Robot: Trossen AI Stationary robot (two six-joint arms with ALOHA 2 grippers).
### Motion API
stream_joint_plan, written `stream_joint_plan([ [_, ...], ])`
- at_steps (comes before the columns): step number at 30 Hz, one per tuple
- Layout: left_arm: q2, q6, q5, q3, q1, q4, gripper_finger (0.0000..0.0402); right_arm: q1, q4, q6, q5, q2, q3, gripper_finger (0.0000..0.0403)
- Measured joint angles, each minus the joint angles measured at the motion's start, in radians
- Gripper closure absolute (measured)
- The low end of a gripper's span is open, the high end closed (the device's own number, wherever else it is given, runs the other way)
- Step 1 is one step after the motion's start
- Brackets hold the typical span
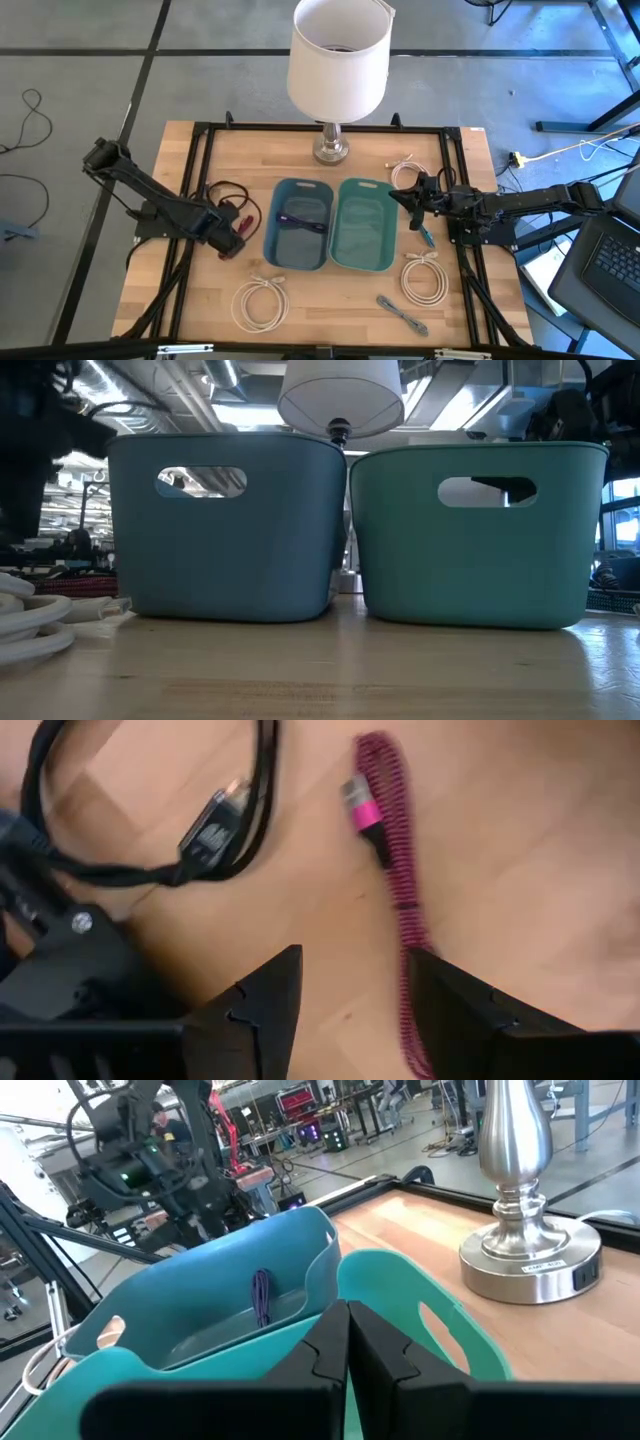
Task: Pick and place items into bin
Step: Put the red patterned USB cable into the blue bin
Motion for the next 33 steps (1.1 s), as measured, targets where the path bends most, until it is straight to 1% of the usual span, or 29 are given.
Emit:
stream_joint_plan([
  [3, 0.000, -0.003, 0.002, -0.027, 0.005, 0.027, 0.0228, 0.000, 0.000, -0.002, 0.000, 0.000, 0.000, 0.0393],
  [10, 0.000, 0.017, 0.045, -0.085, 0.005, 0.220, 0.0230, 0.000, -0.001, -0.002, 0.000, 0.000, 0.000, 0.0393],
  [17, 0.000, -0.001, 0.049, -0.140, 0.005, 0.263, 0.0226, 0.000, -0.001, -0.002, 0.000, 0.000, 0.000, 0.0393],
  [27, -0.003, -0.018, 0.079, -0.247, 0.005, 0.415, 0.0227, 0.000, -0.001, -0.002, -0.001, 0.000, 0.000, 0.0393],
  [30, -0.002, -0.013, 0.079, -0.248, 0.005, 0.409, 0.0242, 0.000, -0.001, -0.002, 0.000, 0.000, 0.000, 0.0393],
  [31, -0.002, -0.001, 0.082, -0.248, 0.005, 0.405, 0.0255, 0.000, -0.001, -0.002, -0.001, 0.000, 0.000, 0.0393],
  [33, -0.001, 0.026, 0.098, -0.242, 0.006, 0.388, 0.0295, 0.000, -0.001, -0.002, 0.000, 0.000, 0.000, 0.0393],
])
